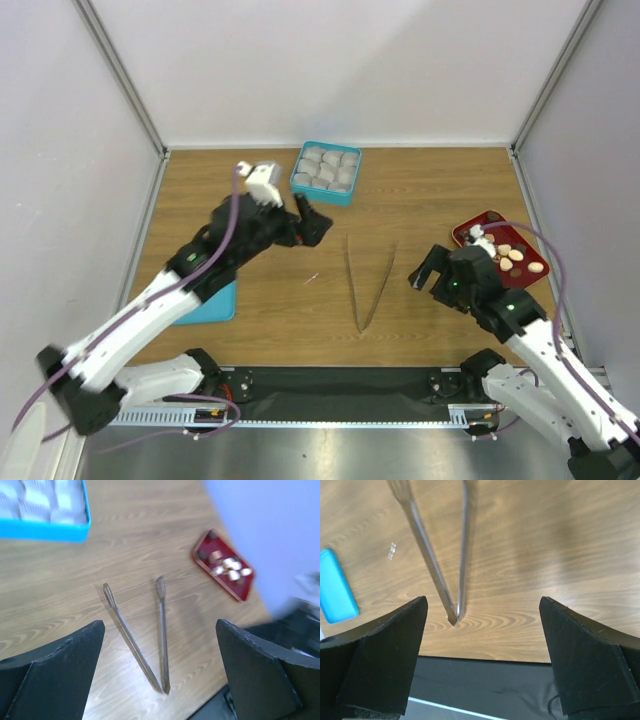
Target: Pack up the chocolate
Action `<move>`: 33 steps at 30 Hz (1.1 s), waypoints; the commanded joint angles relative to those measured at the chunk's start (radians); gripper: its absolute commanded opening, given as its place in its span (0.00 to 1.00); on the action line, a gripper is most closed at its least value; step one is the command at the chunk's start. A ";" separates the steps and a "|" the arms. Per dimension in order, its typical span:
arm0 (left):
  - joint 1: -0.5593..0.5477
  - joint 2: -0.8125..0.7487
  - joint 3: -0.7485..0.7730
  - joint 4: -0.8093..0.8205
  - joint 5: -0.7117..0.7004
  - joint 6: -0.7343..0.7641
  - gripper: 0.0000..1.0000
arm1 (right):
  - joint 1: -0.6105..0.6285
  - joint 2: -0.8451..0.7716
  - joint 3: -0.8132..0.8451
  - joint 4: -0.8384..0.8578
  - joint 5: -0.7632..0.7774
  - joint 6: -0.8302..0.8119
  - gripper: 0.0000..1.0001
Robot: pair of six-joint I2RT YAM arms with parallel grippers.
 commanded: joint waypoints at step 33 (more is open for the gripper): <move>-0.013 -0.473 -0.334 -0.125 -0.014 0.206 1.00 | 0.460 0.878 0.085 0.497 0.319 0.060 1.00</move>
